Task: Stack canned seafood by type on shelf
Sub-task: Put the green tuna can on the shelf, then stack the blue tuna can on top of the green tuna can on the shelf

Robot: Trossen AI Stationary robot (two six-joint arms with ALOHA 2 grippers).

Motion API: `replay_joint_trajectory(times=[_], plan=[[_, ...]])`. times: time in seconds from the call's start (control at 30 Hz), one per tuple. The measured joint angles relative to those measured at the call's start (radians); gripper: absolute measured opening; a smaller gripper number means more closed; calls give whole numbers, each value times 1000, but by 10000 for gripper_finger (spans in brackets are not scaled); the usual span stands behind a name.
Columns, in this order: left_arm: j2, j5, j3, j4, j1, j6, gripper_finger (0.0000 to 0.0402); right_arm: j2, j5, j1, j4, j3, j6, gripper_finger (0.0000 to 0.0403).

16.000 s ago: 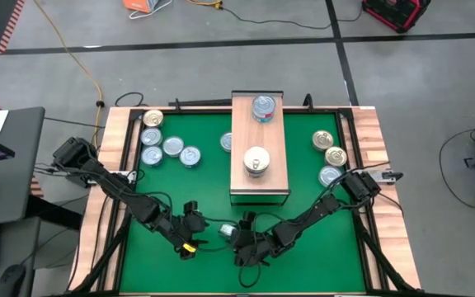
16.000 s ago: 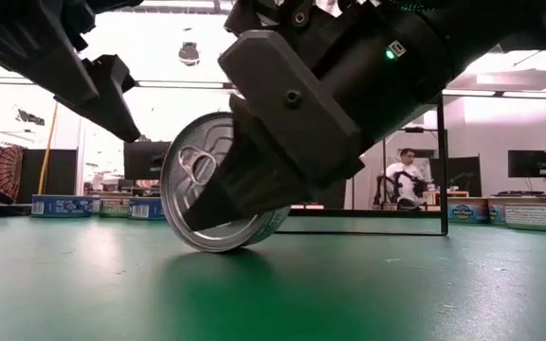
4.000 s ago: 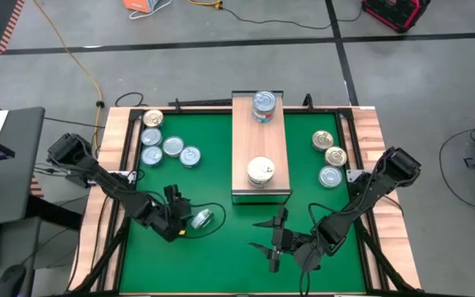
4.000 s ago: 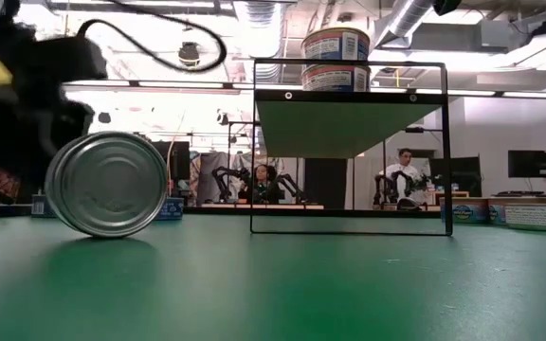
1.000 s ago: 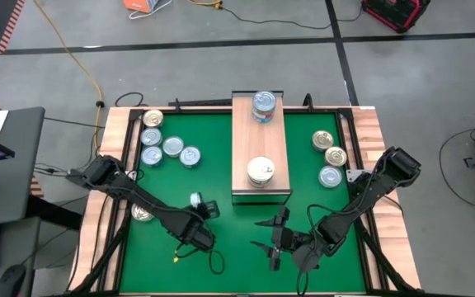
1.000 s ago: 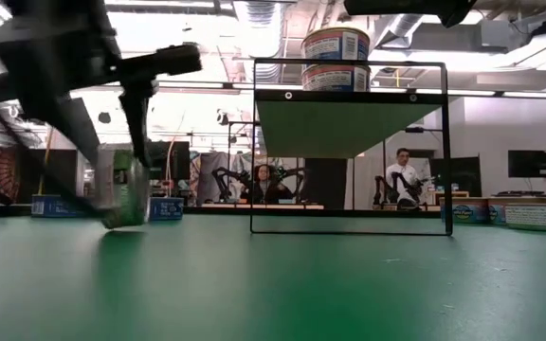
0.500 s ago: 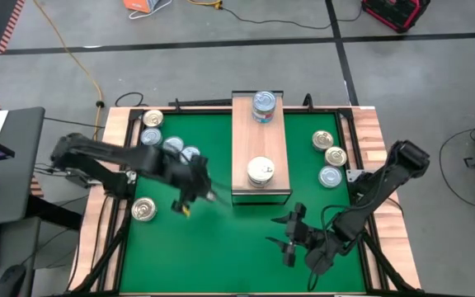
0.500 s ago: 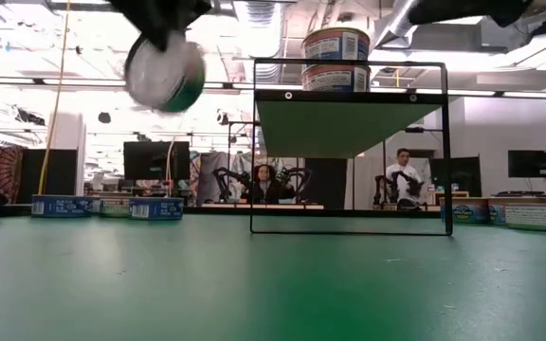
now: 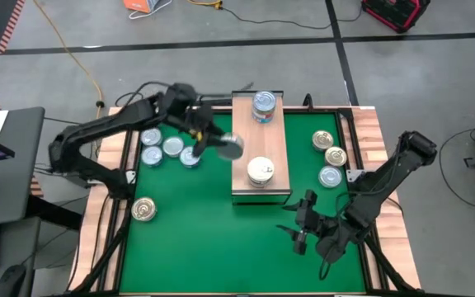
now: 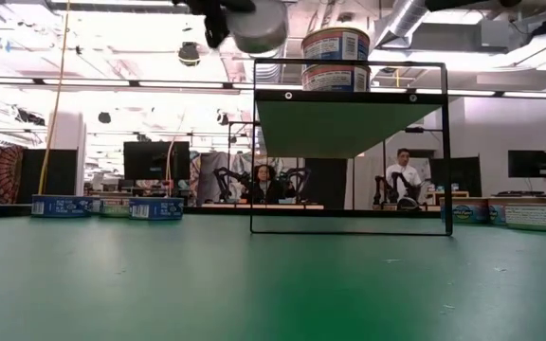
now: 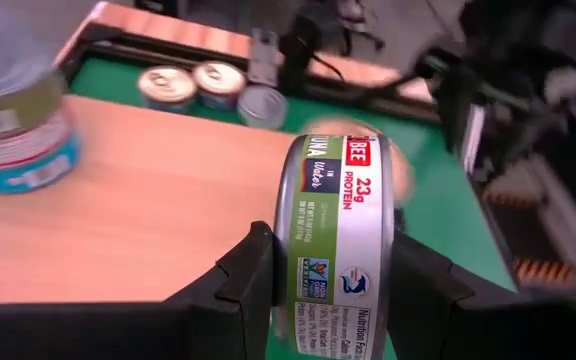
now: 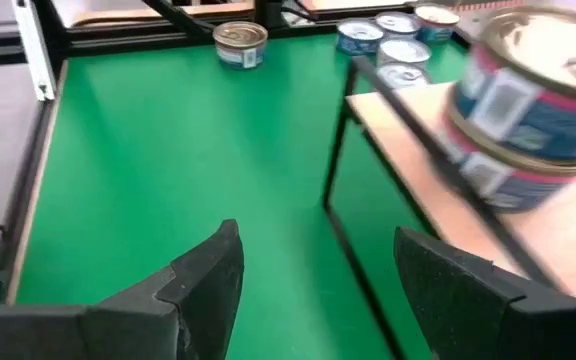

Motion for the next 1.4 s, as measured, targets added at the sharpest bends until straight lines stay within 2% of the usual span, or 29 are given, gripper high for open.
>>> replay_joint_trajectory(times=[0.2,0.5,0.67,0.77,0.87,1.0,1.2,1.4], plan=[[132,97,0,120,122,-136,138,-70,22,10,-70,0,0,286],[305,301,-1,272,158,-253,138,-97,22,13,-99,0,-1,286],[358,297,-1,332,158,-291,138,-97,22,13,-108,0,-1,286],[366,267,-1,330,159,-307,140,-97,22,13,-108,0,-1,286],[366,216,-1,326,158,-274,159,-97,22,12,-108,0,-1,286],[365,171,-1,339,149,-218,208,-97,22,11,-105,0,-1,286],[353,47,-1,383,149,-116,275,-97,23,11,-100,0,-1,286],[272,-129,1,391,143,40,285,-97,24,11,-100,0,-1,286]])
